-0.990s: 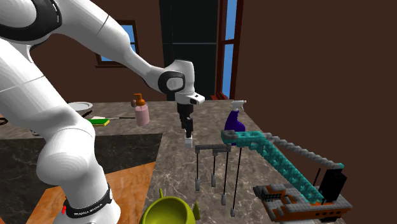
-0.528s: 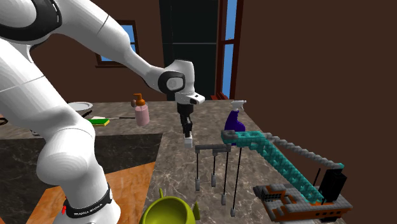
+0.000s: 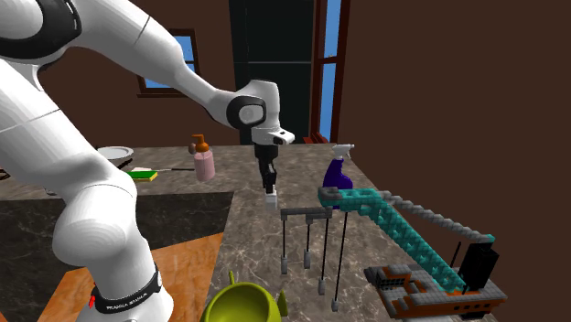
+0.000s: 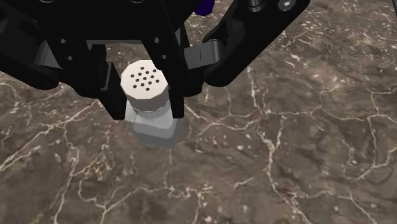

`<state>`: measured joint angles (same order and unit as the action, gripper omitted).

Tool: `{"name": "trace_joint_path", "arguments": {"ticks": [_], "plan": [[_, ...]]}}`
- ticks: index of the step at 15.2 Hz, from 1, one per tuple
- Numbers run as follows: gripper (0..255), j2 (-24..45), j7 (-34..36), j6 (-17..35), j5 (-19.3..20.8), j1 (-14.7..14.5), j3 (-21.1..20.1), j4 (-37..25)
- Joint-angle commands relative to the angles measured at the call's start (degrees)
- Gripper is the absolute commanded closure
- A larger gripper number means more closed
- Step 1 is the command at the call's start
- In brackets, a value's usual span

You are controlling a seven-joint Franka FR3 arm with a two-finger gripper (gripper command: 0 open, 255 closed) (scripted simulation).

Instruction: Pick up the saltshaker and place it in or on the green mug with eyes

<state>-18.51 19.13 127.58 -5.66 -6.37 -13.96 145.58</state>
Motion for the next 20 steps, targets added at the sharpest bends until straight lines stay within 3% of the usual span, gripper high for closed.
{"name": "trace_joint_path", "arguments": {"ticks": [1,20], "plan": [[255,-0.9,-0.1,-1.7,-0.1,0.0,0.1,-0.9],[255,-6.2,-0.4,-17.6,0.1,0.0,1.5,-11.4]]}}
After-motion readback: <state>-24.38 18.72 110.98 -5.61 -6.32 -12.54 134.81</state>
